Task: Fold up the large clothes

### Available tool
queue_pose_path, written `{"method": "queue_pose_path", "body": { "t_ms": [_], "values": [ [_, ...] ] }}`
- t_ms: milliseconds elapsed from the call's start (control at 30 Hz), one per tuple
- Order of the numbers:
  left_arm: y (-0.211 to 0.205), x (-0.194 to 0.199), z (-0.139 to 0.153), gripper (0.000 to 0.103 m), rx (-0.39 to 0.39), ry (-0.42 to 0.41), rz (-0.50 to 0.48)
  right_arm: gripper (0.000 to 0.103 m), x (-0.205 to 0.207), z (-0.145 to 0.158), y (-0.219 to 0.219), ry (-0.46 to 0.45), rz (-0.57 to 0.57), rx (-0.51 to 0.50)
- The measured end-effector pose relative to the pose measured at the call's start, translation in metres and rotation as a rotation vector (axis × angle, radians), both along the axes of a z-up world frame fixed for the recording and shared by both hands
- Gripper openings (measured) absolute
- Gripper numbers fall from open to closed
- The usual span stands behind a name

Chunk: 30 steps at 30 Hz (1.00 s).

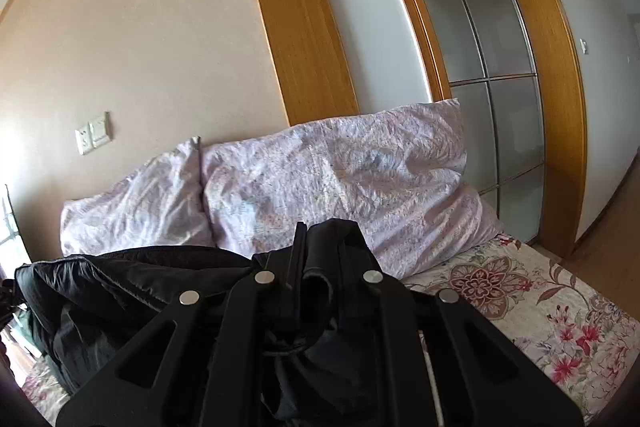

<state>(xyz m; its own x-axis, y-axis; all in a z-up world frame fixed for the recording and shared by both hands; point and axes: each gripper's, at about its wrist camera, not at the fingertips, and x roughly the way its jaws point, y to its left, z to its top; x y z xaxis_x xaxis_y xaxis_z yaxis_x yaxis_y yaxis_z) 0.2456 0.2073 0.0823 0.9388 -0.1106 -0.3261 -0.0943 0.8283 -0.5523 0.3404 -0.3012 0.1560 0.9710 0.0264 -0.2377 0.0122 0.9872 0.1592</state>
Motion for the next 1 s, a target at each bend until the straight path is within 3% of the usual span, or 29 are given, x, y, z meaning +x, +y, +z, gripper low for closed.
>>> {"method": "queue_pose_path", "body": {
  "t_ms": [200,433,533,567,600,633,667,700,767,867,1000],
  "values": [
    [0.001,0.072,-0.012,0.01,0.062,0.057,0.048,0.012,0.08,-0.027,0.033,0.096,-0.101,-0.087],
    [0.0,0.137,-0.051,0.011,0.072,0.133,0.083,0.012,0.148,-0.069,0.044,0.239,-0.171,-0.086],
    [0.005,0.15,-0.068,0.014,0.039,0.143,0.094,0.029,0.17,-0.083,0.039,0.314,-0.172,-0.044],
    [0.005,0.152,-0.071,0.016,0.024,0.146,0.093,0.052,0.176,-0.086,0.037,0.334,-0.165,-0.021],
    [0.006,0.154,-0.074,0.021,0.013,0.154,0.092,0.08,0.18,-0.088,0.034,0.345,-0.167,0.002],
    [0.006,0.156,-0.077,0.024,0.003,0.161,0.086,0.087,0.18,-0.087,0.03,0.333,-0.172,0.021],
    [0.006,0.157,-0.079,0.044,-0.006,0.164,0.073,0.089,0.18,-0.085,0.027,0.315,-0.169,0.038],
    [0.006,0.156,-0.078,0.077,-0.005,0.163,0.076,0.089,0.175,-0.08,0.022,0.286,-0.159,0.063],
    [0.006,0.147,-0.07,0.099,0.015,0.143,0.133,0.089,0.164,-0.068,0.012,0.242,-0.145,0.107],
    [0.008,0.133,-0.051,0.1,0.023,0.109,0.128,0.089,0.146,-0.054,0.013,0.223,-0.068,0.124],
    [-0.013,0.113,-0.033,0.1,0.096,0.104,0.084,0.084,0.112,-0.054,0.047,0.285,0.091,0.013]
  ]
}}
